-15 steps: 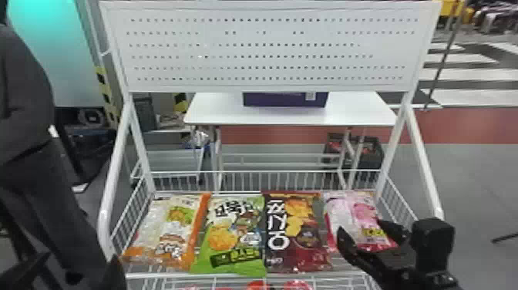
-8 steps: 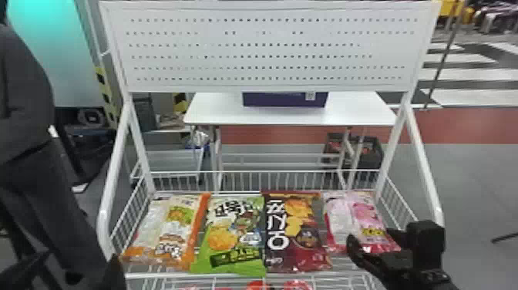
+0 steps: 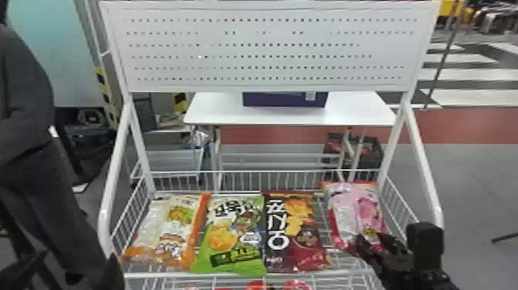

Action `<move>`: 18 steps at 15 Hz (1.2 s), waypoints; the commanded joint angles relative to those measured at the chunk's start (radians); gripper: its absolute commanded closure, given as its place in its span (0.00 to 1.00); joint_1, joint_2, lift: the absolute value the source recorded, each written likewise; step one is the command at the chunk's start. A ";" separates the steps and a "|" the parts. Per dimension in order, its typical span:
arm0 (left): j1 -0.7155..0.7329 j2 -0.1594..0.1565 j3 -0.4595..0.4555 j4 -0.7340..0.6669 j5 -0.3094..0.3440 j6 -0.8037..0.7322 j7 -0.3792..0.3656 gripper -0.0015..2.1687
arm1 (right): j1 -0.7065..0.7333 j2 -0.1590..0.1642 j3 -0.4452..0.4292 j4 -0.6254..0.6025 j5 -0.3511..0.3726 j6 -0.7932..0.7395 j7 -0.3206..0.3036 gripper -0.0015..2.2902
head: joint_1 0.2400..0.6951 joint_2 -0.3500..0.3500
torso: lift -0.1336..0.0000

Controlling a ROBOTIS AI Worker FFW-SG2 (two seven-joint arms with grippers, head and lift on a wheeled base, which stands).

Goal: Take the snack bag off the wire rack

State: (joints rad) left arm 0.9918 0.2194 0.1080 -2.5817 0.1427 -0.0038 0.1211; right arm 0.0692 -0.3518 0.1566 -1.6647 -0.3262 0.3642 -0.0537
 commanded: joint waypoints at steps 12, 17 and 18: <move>-0.036 0.009 0.005 0.023 0.020 0.006 0.000 0.07 | 0.359 -0.036 -0.080 -0.494 -0.088 -0.184 -0.012 0.93 | 0.57 0.50 | 1.00; -0.041 0.020 0.018 0.031 0.040 0.006 0.002 0.07 | 0.612 -0.059 -0.155 -0.602 -0.090 -0.457 -0.031 0.93 | 0.57 0.50 | 1.00; -0.045 0.026 0.019 0.037 0.043 0.006 0.002 0.07 | 0.655 -0.061 -0.180 -0.613 -0.090 -0.485 -0.040 0.93 | 0.57 0.50 | 1.00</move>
State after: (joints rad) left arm 0.9511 0.2390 0.1255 -2.5512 0.1816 0.0016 0.1228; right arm 0.6576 -0.4094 0.0095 -2.2585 -0.4157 -0.0692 -0.0872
